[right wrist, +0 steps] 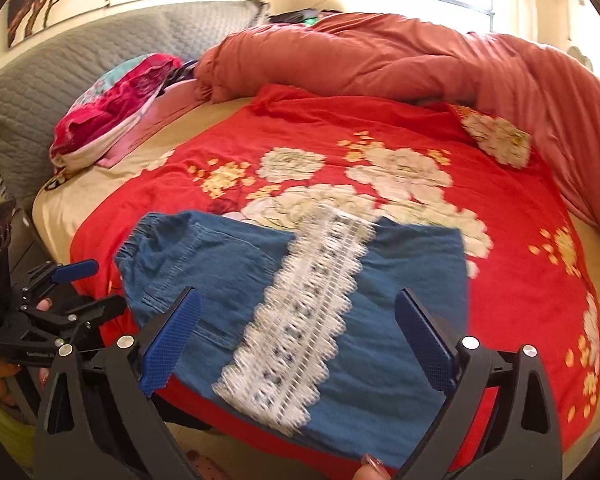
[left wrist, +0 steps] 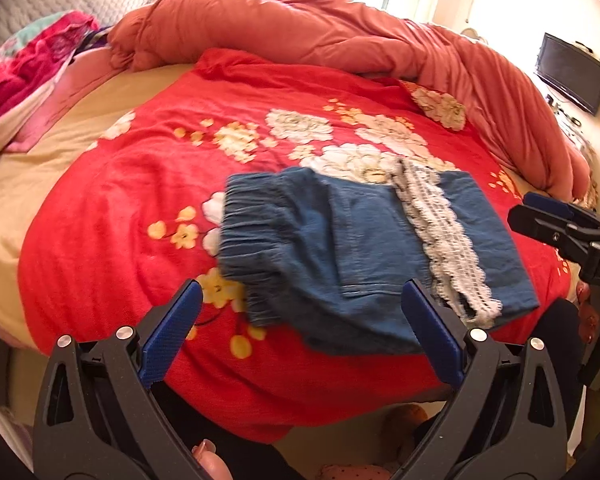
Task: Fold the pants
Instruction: 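Grasp the elastic waistband end with the left gripper and lift it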
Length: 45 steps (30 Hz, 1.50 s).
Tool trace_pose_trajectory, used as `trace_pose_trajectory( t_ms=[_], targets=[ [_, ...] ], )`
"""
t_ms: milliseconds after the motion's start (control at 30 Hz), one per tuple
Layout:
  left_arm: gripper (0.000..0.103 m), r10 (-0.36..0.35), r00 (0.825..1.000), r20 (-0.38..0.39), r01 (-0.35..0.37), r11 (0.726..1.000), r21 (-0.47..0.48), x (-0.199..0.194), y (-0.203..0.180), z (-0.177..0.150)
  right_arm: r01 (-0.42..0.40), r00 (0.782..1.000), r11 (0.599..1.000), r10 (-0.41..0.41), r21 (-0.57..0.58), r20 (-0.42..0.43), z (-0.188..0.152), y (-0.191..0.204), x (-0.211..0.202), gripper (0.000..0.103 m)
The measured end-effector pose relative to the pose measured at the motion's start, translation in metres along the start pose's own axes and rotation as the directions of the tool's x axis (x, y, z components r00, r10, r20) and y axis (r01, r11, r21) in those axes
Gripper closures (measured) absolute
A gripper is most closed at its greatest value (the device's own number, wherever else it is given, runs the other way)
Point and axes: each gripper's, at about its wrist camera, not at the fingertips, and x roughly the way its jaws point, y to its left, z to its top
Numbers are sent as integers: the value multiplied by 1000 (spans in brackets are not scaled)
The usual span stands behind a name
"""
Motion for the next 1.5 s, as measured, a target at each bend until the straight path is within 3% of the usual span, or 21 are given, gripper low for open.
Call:
trace_pose_trajectory(
  t_ms=[233,433,600,933,1067,1133,1167,1300,1367,1433,1500],
  targets=[
    [9,11,1000,-28,-12,999,-46,12,17,-5,-87,995,995,85,-56,-45,25,24,35,7],
    [9,-51,998,-36,45,988,-147,24,30,-7,-180,979,978,168,-107,-113,47,47,70,7],
    [9,-58,997,-55,48,984,-173,38,36,-10,-282,950,949,255,-143,-181,60,68,101,7],
    [9,-60,997,-49,51,983,-177,46,39,-15,-357,914,912,296,-203,-279,75,99,154,7],
    [9,-65,997,-45,56,981,-185,45,40,-15,-411,879,895,339,-174,-334,76,101,176,8],
    [9,-70,997,-42,61,980,-190,45,40,-16,-448,851,886,381,-120,-362,76,99,188,8],
    [9,-72,997,-39,63,979,-193,45,40,-15,-460,842,881,394,-109,-369,75,99,192,13],
    [11,-93,995,-24,85,968,-236,42,44,-16,-539,786,837,461,-90,-412,66,106,199,57],
    [20,-105,994,-18,97,961,-261,40,46,-15,-564,771,821,488,-85,-410,66,107,194,62],
    [26,-119,993,-13,110,950,-291,39,49,-15,-571,770,817,494,-88,-404,67,105,189,67],
    [27,-132,991,-13,121,942,-313,38,51,-15,-577,768,814,511,-71,-386,69,100,182,70]
  ],
)
